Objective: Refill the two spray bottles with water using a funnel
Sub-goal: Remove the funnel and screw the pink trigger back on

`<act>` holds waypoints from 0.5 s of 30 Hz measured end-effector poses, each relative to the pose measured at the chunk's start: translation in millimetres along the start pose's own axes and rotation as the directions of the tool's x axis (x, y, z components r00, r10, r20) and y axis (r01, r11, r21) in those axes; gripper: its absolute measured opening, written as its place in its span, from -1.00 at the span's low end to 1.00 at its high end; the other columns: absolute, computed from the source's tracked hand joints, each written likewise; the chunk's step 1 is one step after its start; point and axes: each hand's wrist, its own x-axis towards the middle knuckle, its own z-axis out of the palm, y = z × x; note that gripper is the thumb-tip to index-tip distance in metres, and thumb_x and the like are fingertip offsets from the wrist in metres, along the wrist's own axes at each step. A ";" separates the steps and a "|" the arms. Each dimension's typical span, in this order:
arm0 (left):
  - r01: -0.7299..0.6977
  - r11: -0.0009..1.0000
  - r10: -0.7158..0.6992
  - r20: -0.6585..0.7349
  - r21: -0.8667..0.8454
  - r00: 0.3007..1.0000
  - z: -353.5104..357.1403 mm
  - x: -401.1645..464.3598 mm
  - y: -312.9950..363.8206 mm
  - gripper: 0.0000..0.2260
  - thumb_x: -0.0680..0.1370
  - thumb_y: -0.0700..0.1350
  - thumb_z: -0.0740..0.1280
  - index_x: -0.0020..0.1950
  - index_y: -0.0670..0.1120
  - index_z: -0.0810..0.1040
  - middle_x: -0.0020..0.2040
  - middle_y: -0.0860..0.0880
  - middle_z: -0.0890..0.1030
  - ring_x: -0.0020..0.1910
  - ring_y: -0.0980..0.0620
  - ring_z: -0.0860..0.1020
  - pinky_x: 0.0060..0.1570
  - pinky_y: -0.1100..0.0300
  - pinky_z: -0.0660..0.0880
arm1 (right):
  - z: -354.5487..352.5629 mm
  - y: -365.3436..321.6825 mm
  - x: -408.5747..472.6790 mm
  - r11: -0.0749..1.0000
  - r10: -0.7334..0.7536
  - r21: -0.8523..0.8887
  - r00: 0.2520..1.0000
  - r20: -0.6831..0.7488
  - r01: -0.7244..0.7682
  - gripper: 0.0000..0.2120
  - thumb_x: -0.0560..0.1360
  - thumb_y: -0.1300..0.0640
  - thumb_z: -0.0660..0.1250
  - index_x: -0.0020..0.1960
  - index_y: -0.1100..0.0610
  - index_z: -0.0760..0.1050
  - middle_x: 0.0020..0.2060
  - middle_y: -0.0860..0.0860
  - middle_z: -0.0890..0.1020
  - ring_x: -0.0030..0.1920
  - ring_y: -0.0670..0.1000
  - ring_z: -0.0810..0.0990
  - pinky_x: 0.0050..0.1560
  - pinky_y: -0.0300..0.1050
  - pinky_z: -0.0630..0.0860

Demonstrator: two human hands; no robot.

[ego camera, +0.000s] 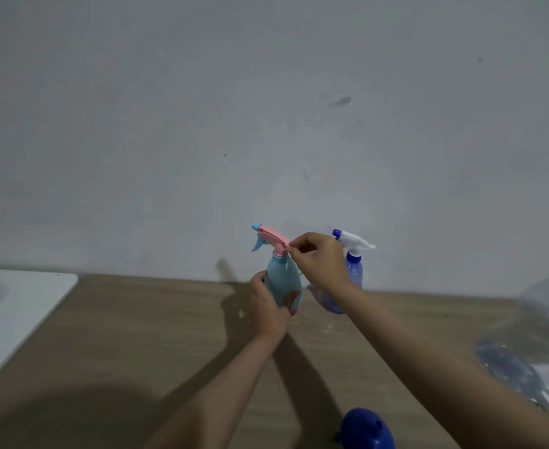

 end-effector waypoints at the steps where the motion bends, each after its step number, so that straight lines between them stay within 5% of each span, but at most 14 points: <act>1: -0.002 1.000 0.002 -0.001 0.023 1.000 1.9 8.3 -3.0 -0.41 0.38 -0.10 0.53 0.28 -0.08 0.27 0.20 0.00 0.44 0.14 0.06 0.44 -0.11 0.29 0.53 | 3.1 6.3 5.9 1.000 -0.006 -0.005 1.000 0.002 0.006 -0.92 0.43 0.19 0.43 -0.10 0.16 0.66 -0.24 -0.05 0.68 -0.19 -0.09 0.63 -0.11 -0.19 0.60; 11: 0.112 0.979 -0.112 -0.007 0.173 0.994 22.7 62.0 -32.7 -0.45 0.31 -0.06 0.58 0.17 -0.03 0.36 0.17 -0.03 0.52 0.15 -0.02 0.52 0.02 0.00 0.60 | 22.4 57.7 49.0 0.983 -0.013 -0.182 0.996 0.092 0.030 -0.86 0.47 0.17 0.40 0.01 0.15 0.66 -0.12 0.02 0.71 -0.12 -0.04 0.62 -0.07 -0.09 0.60; 15: 0.094 0.948 -0.097 -0.007 0.302 0.995 26.6 60.8 -37.5 -0.45 0.33 -0.05 0.56 0.20 -0.05 0.35 0.21 -0.04 0.48 0.19 -0.06 0.51 0.03 0.07 0.57 | 23.4 68.3 45.9 0.981 0.008 -0.196 0.997 0.081 0.008 -0.88 0.47 0.16 0.41 -0.02 0.13 0.66 -0.15 0.01 0.71 -0.18 -0.03 0.63 -0.12 -0.01 0.62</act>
